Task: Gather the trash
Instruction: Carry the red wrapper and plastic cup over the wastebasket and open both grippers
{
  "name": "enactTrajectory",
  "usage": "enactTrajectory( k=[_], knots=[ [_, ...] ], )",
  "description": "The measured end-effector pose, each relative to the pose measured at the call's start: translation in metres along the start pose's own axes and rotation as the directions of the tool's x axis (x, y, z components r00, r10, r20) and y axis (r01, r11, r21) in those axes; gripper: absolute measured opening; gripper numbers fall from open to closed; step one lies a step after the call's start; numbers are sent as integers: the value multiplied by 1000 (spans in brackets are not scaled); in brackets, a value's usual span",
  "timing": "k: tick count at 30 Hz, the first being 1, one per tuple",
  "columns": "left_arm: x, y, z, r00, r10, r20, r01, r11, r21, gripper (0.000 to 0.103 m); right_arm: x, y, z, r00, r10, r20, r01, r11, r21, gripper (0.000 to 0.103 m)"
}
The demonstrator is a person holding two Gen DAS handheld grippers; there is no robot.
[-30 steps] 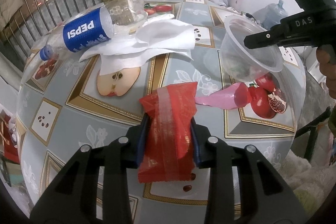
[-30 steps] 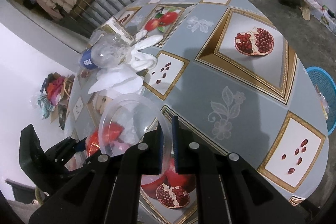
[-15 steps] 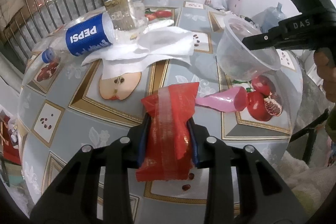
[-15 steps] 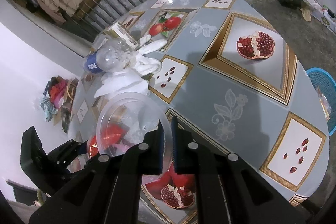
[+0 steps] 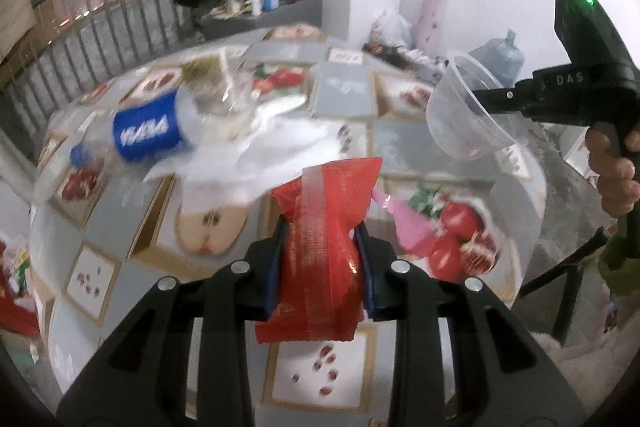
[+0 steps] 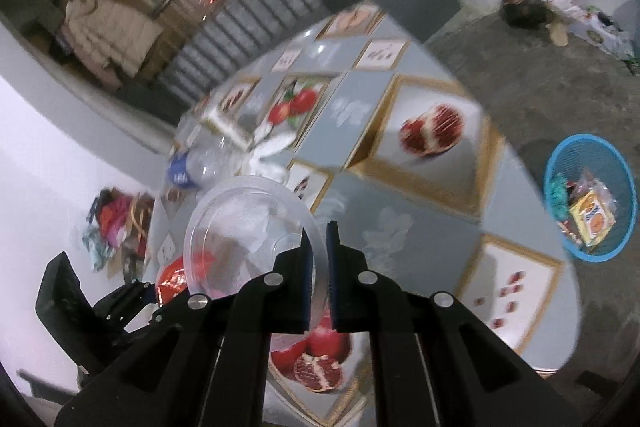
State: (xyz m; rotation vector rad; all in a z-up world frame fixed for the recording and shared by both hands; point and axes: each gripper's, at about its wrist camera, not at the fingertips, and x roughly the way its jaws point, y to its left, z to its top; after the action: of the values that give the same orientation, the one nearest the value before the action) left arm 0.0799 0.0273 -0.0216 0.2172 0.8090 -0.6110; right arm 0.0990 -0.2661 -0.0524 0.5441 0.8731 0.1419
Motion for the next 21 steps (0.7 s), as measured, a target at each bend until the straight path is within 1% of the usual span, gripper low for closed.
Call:
enactTrajectory(
  k=[5, 9, 12, 16, 17, 19, 21],
  knots=[
    [4, -20, 32, 996, -75, 41, 73, 996, 54, 28, -33, -27, 9, 994, -50, 92, 45, 997, 57, 7],
    [12, -48, 64, 987, -143, 72, 134, 984, 115, 28, -66, -60, 17, 977, -112, 183, 89, 987, 133, 7],
    [25, -77, 93, 973, -219, 68, 205, 964, 167, 28, -87, -91, 22, 958, -166, 232, 120, 972, 202, 7],
    [50, -120, 126, 953, -301, 34, 286, 931, 225, 28, -106, -132, 28, 931, -245, 271, 163, 942, 292, 7],
    [60, -134, 136, 944, -331, 11, 319, 918, 235, 28, -111, -147, 30, 920, -276, 278, 183, 930, 319, 7],
    [78, -158, 151, 929, -368, -29, 363, 898, 249, 28, -115, -168, 33, 912, -302, 279, 194, 914, 357, 7],
    [105, -189, 167, 918, -386, -86, 395, 876, 279, 28, -116, -195, 37, 902, -338, 270, 213, 890, 402, 7]
  ],
)
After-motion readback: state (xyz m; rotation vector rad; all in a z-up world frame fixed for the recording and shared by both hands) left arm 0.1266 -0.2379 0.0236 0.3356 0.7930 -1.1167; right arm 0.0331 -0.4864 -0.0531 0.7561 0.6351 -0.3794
